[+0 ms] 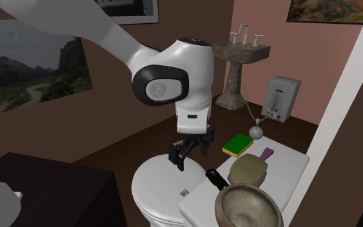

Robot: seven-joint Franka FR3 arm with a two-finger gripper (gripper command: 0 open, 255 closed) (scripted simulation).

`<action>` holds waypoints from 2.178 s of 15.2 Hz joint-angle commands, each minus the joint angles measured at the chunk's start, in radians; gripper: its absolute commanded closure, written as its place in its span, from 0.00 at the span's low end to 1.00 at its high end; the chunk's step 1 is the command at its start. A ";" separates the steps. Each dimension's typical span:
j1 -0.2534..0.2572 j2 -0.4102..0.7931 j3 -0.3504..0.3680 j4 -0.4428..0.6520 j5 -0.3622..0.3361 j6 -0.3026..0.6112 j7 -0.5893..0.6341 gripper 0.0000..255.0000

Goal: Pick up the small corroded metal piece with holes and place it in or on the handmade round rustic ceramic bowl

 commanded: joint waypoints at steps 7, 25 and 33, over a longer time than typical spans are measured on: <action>0.094 0.315 -0.063 0.306 -0.054 0.027 0.167 0.00; 0.123 0.433 -0.089 0.374 -0.074 0.081 0.193 1.00; 0.122 0.434 -0.089 0.375 -0.075 0.082 0.191 1.00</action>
